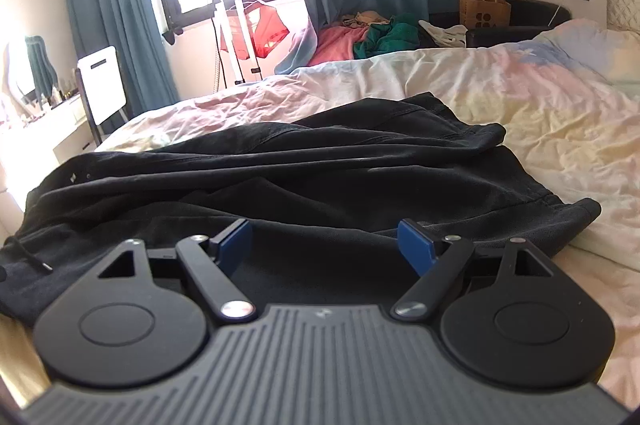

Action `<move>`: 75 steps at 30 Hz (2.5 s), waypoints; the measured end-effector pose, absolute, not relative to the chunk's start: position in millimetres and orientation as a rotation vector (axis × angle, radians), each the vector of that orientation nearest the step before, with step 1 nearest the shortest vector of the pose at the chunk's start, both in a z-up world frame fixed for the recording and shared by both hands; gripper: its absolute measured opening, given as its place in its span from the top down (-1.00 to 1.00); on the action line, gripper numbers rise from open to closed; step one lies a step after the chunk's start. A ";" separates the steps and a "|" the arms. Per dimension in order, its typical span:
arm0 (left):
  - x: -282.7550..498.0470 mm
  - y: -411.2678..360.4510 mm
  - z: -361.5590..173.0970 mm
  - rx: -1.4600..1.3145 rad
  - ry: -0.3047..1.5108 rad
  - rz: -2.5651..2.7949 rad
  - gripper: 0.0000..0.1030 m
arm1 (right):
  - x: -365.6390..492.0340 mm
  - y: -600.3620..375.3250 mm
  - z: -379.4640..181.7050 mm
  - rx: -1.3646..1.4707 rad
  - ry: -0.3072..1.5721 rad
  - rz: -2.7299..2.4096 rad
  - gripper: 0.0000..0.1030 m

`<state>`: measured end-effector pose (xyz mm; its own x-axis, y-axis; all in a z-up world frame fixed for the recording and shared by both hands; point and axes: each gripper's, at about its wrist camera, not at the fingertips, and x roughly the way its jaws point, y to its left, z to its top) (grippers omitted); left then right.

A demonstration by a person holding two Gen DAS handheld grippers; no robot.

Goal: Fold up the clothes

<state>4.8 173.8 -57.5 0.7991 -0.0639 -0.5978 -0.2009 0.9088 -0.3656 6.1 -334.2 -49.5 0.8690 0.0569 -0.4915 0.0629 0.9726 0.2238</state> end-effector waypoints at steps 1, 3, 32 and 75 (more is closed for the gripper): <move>5.6 188.4 -58.7 -0.499 0.663 0.092 -1.00 | 5.2 -338.3 -49.3 0.261 0.513 0.000 -0.59; 7.2 217.2 -61.1 -0.632 0.697 0.122 -1.00 | 4.8 -349.2 -49.1 0.315 0.503 -0.007 -0.59; 13.1 349.6 -149.1 -1.394 0.557 0.158 0.17 | 58.7 -535.3 -170.9 1.124 0.568 -0.461 0.17; 433.9 276.6 -88.2 -0.781 0.677 0.338 0.73 | 427.7 -515.5 -141.0 0.604 0.617 -0.489 0.84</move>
